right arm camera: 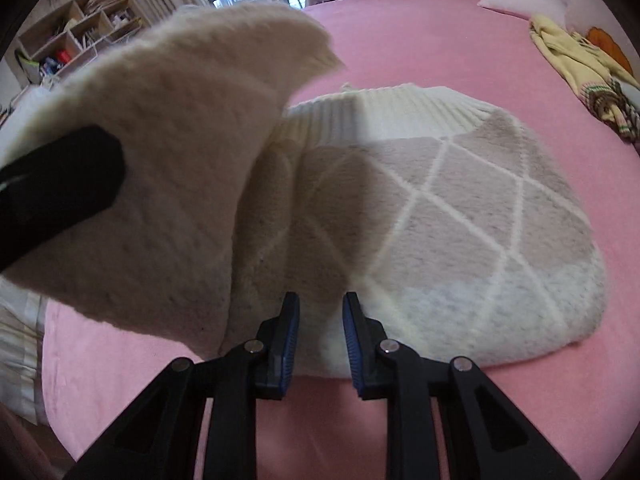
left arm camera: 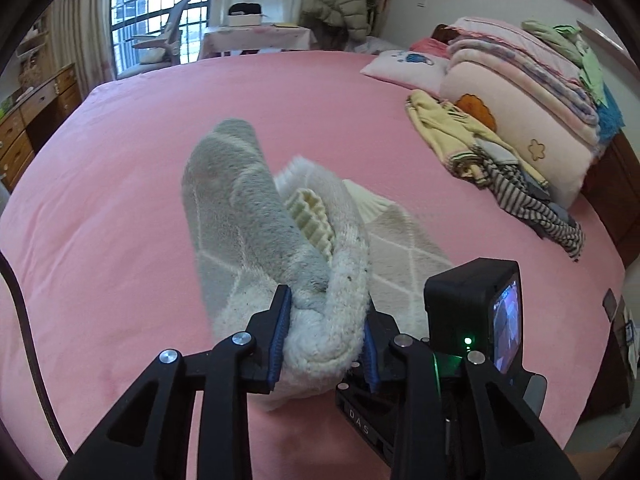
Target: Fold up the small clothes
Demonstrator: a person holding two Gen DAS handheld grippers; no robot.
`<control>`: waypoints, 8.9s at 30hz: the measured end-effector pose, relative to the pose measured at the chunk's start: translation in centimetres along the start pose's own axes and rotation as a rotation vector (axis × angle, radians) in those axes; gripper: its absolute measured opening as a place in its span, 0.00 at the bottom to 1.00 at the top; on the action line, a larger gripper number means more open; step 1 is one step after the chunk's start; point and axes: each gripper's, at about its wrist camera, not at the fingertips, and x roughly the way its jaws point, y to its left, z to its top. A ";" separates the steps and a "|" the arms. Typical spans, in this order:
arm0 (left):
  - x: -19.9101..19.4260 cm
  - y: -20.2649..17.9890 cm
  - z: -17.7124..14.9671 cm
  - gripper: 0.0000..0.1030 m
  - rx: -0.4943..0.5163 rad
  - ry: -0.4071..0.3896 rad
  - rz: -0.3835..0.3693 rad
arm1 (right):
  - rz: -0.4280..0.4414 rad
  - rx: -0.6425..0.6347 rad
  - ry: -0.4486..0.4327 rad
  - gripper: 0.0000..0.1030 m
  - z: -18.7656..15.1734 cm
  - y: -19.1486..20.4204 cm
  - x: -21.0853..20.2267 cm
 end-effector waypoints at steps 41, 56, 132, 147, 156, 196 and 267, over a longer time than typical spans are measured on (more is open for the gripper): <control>-1.3 1.6 -1.3 0.61 -0.037 0.041 0.112 | 0.133 0.122 0.067 0.55 5.4 -6.8 -3.7; 4.2 4.3 -4.9 0.61 -0.068 0.128 0.133 | 0.237 0.229 0.211 0.69 6.5 -3.7 0.6; 7.5 -0.3 -1.7 0.72 -0.076 0.160 0.122 | 0.157 0.044 0.177 0.28 8.1 -5.9 2.2; 7.7 -0.9 0.7 0.72 -0.093 0.172 0.133 | -0.065 0.048 0.071 0.30 6.4 -10.9 0.2; 8.9 -1.1 0.8 0.72 -0.094 0.181 0.148 | -0.109 0.026 0.031 0.53 6.3 -11.0 -2.6; 11.9 3.6 4.0 0.78 -0.180 0.300 0.068 | -0.044 -0.002 0.133 0.68 7.7 -11.9 -1.9; -2.5 3.6 5.6 0.48 -0.208 0.206 -0.096 | 0.304 -0.157 0.126 0.51 9.6 -3.5 -8.8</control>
